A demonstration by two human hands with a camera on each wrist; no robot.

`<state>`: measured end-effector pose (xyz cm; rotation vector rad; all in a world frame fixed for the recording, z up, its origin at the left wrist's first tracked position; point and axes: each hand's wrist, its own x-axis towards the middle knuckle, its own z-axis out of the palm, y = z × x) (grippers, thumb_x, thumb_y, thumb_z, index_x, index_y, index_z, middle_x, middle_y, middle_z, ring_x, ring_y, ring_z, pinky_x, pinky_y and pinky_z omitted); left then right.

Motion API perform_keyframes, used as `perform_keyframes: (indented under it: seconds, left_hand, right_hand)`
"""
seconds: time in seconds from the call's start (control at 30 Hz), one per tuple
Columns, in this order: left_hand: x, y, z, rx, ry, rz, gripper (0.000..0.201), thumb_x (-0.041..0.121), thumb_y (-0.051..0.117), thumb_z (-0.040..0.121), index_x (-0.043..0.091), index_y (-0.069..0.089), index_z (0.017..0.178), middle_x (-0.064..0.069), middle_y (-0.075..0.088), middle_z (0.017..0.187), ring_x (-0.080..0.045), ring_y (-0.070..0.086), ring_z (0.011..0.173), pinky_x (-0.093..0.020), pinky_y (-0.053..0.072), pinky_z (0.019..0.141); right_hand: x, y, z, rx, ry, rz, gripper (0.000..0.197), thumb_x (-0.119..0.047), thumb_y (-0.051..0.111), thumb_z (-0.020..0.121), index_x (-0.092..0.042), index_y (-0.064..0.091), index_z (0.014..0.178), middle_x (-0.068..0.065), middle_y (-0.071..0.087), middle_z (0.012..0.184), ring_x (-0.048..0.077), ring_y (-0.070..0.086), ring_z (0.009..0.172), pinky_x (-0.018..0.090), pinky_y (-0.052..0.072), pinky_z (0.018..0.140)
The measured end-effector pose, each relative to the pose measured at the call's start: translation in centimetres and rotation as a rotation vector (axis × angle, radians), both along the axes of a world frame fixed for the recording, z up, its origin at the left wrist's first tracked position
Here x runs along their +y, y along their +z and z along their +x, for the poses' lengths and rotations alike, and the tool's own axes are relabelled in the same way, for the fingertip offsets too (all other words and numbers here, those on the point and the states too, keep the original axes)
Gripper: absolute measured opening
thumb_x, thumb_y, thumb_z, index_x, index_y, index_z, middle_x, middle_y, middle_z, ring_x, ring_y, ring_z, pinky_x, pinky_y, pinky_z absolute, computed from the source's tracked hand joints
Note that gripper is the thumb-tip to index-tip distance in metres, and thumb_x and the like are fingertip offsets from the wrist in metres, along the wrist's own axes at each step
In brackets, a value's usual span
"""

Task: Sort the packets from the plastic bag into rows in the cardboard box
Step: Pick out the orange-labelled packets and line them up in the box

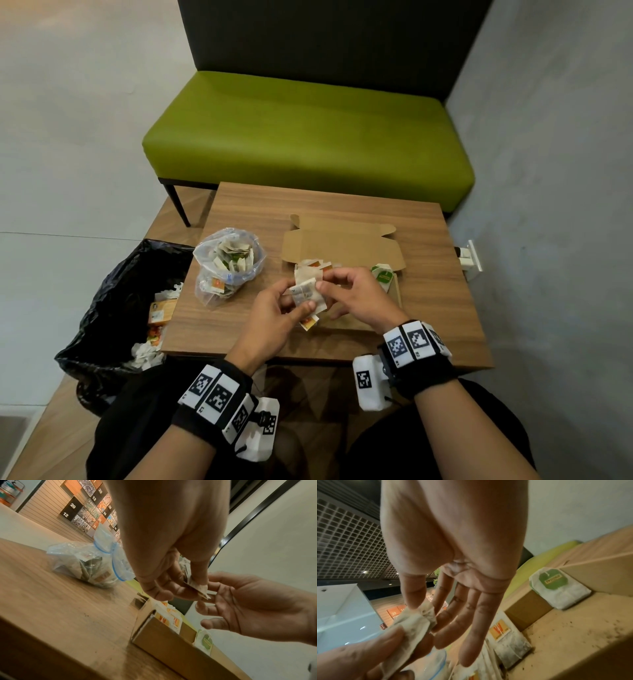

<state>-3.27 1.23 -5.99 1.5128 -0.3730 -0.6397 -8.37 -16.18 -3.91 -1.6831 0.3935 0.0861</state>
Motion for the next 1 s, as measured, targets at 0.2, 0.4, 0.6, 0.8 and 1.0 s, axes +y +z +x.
perform_keyframes:
  seconds: [0.2,0.4,0.6,0.8,1.0]
  left_hand:
    - [0.2,-0.1,0.0,-0.009,0.084,0.013,0.027,0.009,0.066,0.091,0.008,0.052,0.114,-0.011,0.076,0.076,-0.023,0.072,0.07,-0.039,0.056,0.071]
    - [0.4,0.3,-0.2,-0.058,0.089,0.024,0.014,0.002,0.068,0.089,-0.003,0.062,0.1,-0.012,0.074,0.091,-0.019,0.071,0.085,-0.03,0.059,0.072]
    - [1.1,0.6,0.1,0.07,0.174,-0.013,0.007,0.002,0.067,0.089,-0.001,0.062,0.093,-0.013,0.072,0.076,-0.025,0.069,0.077,-0.045,0.057,0.079]
    - [0.8,1.0,-0.1,0.107,0.228,-0.036,0.027,0.001,0.063,0.092,0.012,0.054,0.114,-0.025,0.068,0.076,-0.03,0.065,0.071,-0.035,0.056,0.064]
    - [0.2,1.9,-0.6,-0.066,0.239,0.005,0.008,-0.004,0.059,0.093,0.001,0.06,0.099,-0.006,0.07,0.069,-0.01,0.065,0.054,-0.017,0.048,0.046]
  right_hand:
    - [0.0,-0.4,-0.6,-0.025,-0.07,0.078,0.008,-0.01,0.066,0.094,-0.002,0.07,0.094,0.011,0.069,0.076,0.018,0.066,0.062,0.034,0.059,0.056]
    - [0.1,-0.7,-1.1,-0.071,-0.158,0.156,0.005,-0.011,0.069,0.091,-0.006,0.071,0.09,0.005,0.07,0.074,0.02,0.066,0.065,0.036,0.059,0.057]
    - [-0.7,-1.4,-1.2,-0.195,-0.357,-0.003,0.011,-0.013,0.074,0.089,-0.004,0.072,0.095,0.006,0.066,0.061,0.016,0.057,0.05,0.03,0.049,0.045]
    - [-0.1,-0.7,-2.0,-0.264,-0.274,0.07,0.007,-0.001,0.067,0.09,-0.003,0.071,0.095,0.013,0.077,0.08,0.03,0.072,0.063,0.037,0.061,0.064]
    - [0.7,-0.4,-2.4,-0.269,-0.27,0.16,0.019,-0.006,0.056,0.098,0.002,0.073,0.097,0.017,0.077,0.089,0.038,0.074,0.073,0.042,0.06,0.069]
